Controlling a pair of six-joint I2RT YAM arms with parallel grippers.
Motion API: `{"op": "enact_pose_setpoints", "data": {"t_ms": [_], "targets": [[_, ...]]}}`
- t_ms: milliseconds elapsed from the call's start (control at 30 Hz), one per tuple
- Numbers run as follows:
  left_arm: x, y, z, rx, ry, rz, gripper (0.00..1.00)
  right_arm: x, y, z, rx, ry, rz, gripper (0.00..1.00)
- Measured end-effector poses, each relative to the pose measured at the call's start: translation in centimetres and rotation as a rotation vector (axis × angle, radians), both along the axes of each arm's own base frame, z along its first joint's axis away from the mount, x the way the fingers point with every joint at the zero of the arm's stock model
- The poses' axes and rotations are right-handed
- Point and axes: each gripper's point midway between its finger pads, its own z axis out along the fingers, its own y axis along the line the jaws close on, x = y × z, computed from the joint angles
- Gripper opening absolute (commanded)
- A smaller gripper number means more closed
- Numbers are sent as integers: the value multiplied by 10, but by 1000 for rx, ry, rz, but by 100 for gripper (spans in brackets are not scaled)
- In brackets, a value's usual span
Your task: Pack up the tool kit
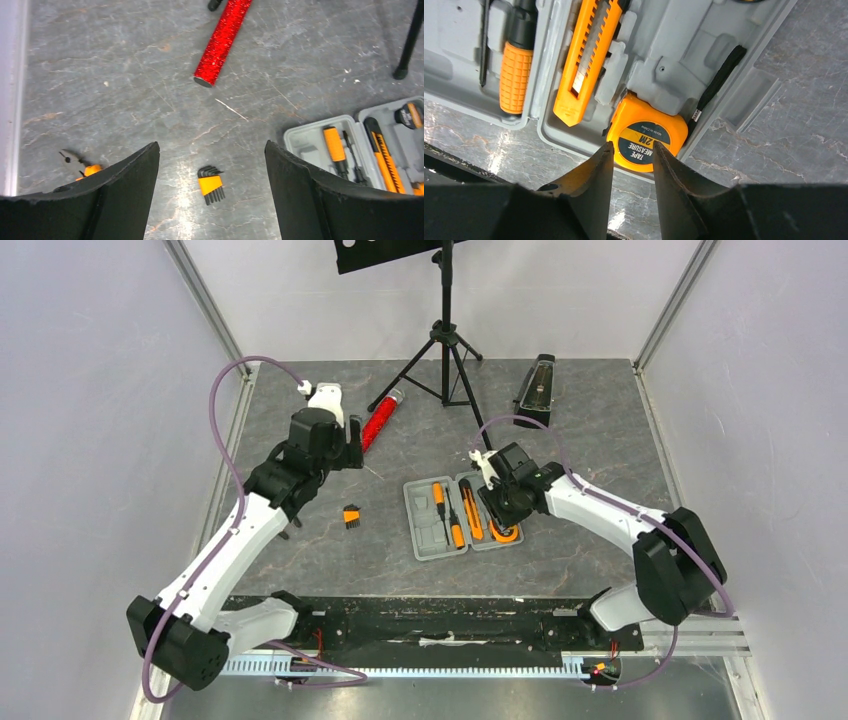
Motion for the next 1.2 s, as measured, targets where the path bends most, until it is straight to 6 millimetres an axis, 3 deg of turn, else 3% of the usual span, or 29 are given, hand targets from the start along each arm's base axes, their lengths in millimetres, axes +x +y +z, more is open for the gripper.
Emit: {"op": "enact_pose_setpoints", "data": {"t_ms": [200, 800, 1033, 1200], "targets": [[-2, 18, -5, 53, -15, 50, 83, -8, -6, -8, -48, 42, 5, 36], [1, 40, -14, 79, 3, 106, 83, -16, -7, -28, -87, 92, 16, 35], [1, 41, -16, 74, 0, 107, 83, -14, -6, -26, -80, 85, 16, 35], [1, 39, -15, 67, -4, 100, 83, -10, -4, -17, -76, 71, 17, 41]]}}
